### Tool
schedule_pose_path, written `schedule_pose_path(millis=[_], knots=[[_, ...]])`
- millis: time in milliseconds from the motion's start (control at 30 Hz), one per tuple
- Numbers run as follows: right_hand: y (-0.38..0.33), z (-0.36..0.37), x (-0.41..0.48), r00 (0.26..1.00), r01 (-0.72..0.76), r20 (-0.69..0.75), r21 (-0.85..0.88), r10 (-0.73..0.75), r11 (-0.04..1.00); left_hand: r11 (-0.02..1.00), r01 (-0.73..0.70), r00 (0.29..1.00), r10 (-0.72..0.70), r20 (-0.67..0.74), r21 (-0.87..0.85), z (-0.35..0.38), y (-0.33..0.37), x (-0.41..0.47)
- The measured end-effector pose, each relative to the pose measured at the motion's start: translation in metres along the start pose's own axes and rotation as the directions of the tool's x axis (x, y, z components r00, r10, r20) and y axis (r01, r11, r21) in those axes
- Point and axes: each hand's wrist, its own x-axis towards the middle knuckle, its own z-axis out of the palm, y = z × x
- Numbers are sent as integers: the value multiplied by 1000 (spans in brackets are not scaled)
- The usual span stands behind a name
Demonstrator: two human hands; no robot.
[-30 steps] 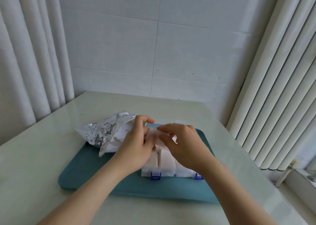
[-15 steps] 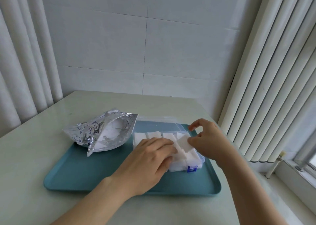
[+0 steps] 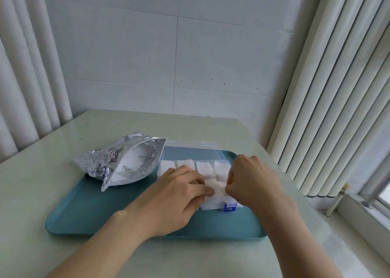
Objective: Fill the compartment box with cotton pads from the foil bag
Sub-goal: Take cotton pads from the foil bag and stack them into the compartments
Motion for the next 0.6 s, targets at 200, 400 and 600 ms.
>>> schedule_pose_path(millis=[200,400,600], knots=[[-9,2,-2,995,104,-9,28,-104,994,996,15,998,-20,-55,-87,-6,1,-5],[-25,2,-6,983,101,-169,168,-73,981,980,182,845,-116,-523,77,-25,-27,-4],[-45,19,-5,887,360,-402,293,-228,886,748,663,675,-574,-463,40,-50,-76,-23]])
